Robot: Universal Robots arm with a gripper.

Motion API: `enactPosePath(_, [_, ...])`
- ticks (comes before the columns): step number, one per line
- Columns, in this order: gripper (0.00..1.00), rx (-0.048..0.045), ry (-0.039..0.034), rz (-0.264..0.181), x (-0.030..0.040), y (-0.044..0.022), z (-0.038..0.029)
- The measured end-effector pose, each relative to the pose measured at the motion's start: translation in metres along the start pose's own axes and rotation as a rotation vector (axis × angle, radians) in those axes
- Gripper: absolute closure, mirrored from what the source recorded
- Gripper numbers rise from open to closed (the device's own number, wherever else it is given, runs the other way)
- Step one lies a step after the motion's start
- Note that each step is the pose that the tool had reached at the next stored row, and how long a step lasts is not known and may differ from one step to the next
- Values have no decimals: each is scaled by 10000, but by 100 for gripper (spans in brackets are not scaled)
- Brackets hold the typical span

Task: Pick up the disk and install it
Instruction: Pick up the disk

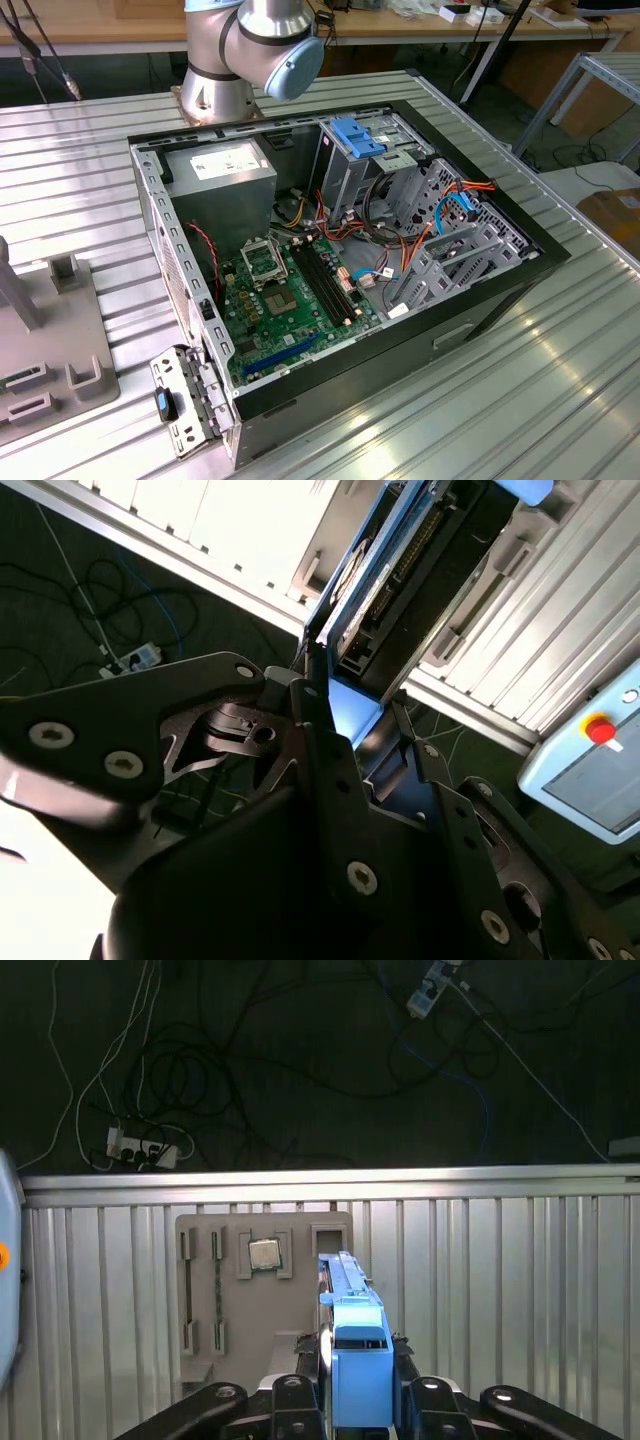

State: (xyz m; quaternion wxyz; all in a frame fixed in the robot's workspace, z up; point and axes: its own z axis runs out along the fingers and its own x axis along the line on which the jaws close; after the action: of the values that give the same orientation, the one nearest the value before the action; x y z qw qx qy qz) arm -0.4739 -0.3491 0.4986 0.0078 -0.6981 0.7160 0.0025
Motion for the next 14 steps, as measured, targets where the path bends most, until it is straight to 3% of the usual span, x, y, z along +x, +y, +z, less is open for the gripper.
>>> enactPosePath(3, [64, 0, 0, 0, -1, -1, -73])
enactPosePath(11, [64, 0, -2, 1, -1, -9, -74])
enactPosePath(14, [64, 0, -2, 0, -3, -66, -73])
